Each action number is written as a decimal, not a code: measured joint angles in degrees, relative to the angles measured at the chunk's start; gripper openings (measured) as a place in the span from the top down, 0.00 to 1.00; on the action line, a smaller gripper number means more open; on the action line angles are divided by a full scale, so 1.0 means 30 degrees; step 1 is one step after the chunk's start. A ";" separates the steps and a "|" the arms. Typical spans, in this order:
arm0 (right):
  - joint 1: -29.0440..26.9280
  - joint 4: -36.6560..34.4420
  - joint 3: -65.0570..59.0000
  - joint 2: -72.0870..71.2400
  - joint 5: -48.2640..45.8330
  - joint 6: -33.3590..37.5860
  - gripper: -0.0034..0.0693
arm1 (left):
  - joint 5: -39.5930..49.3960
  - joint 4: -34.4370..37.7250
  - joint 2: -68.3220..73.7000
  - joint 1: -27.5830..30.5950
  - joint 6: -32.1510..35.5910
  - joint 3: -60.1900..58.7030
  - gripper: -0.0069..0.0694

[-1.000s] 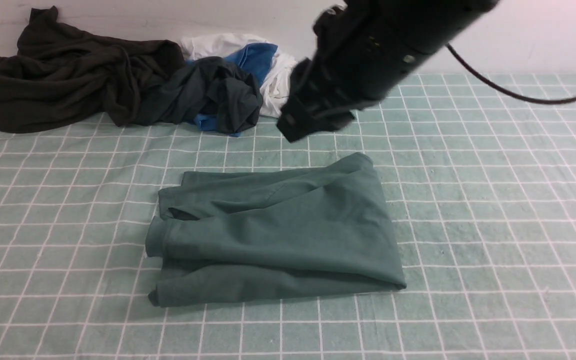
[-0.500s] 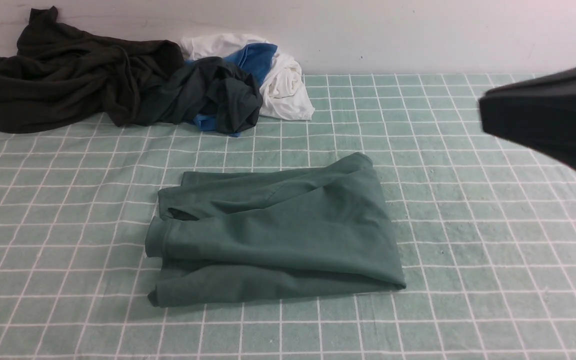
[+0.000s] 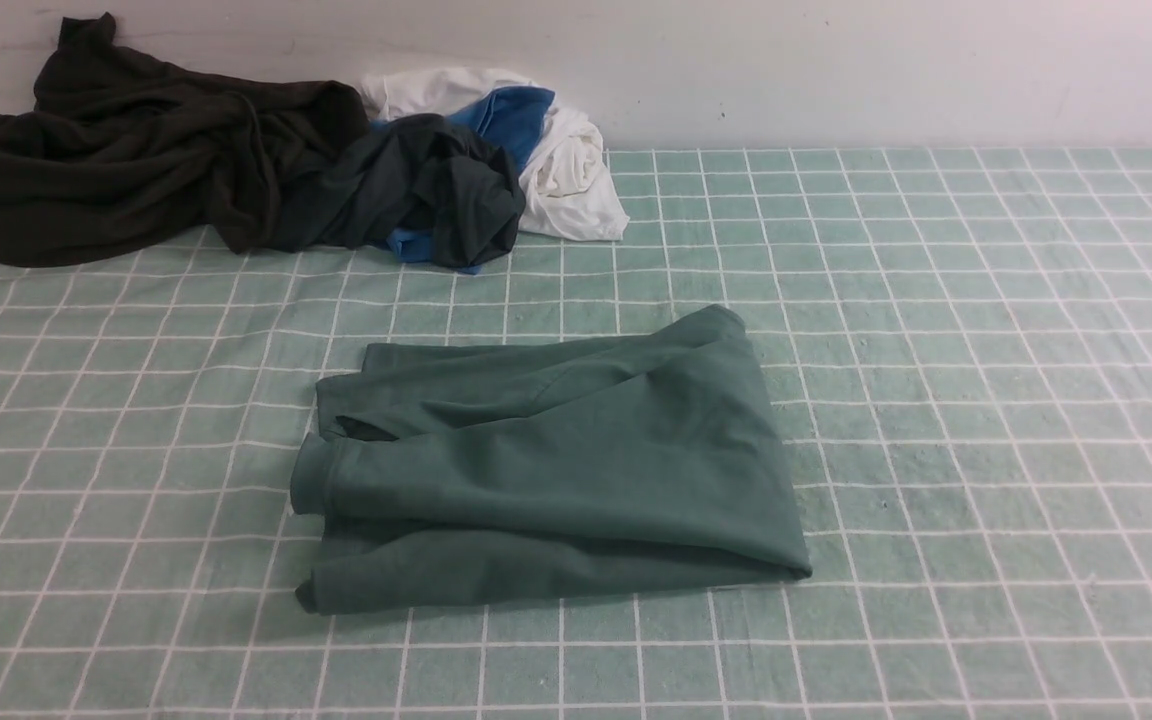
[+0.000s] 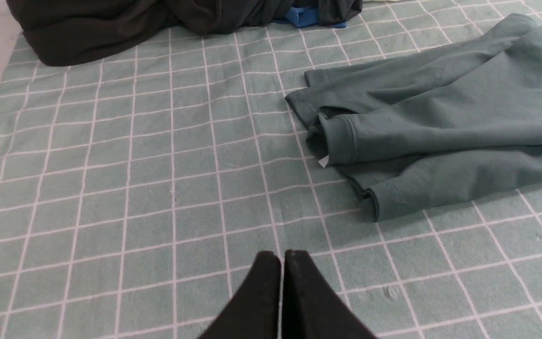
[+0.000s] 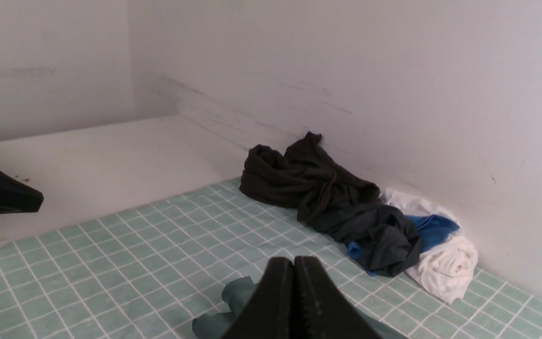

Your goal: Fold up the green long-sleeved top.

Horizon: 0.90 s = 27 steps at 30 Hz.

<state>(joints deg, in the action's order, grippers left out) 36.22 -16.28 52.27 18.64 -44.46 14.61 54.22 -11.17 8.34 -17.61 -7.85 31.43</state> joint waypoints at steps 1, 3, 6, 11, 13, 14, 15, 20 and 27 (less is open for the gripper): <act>0.0000 0.0000 0.0000 -0.0074 -0.0025 0.0000 0.97 | 0.0000 0.0000 0.0000 0.0000 0.0000 0.0000 0.91; 0.0000 0.0213 0.0000 -0.0954 -0.0160 0.0047 0.97 | -0.0012 0.0000 0.0000 0.0000 0.0000 -0.0009 0.91; 0.0000 0.0146 -0.0531 -0.2086 0.0302 0.0047 0.97 | -0.0012 0.0000 0.0000 0.0000 0.0000 -0.0009 0.91; -0.0420 0.0172 -0.3643 -0.2943 0.3532 0.0047 0.97 | -0.0012 0.0000 0.0000 0.0000 0.0000 -0.0009 0.91; -0.1175 0.0532 -0.5915 -0.2996 0.5578 0.0014 0.97 | -0.0024 0.0000 0.0000 0.0000 0.0000 -0.0009 0.91; -0.1255 0.0578 -0.6105 -0.2996 0.5762 -0.0035 0.97 | -0.0024 0.0000 0.0000 0.0000 0.0000 -0.0009 0.91; -0.1885 0.0600 -0.7625 -0.3037 0.7106 -0.0702 0.97 | -0.0024 0.0000 0.0000 0.0000 0.0000 -0.0009 0.91; -0.4036 0.0768 -1.1986 -0.3681 1.1567 -0.4485 0.97 | -0.0024 0.0000 0.0000 0.0000 0.0000 -0.0009 0.91; -0.9115 0.2942 -1.6345 -0.5468 1.2829 -0.7023 0.97 | -0.0024 0.0000 0.0000 0.0000 -0.0004 -0.0009 0.91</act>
<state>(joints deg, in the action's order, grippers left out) 8.87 -7.45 3.23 2.24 -5.97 -6.46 54.15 -11.17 8.34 -17.61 -7.86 31.41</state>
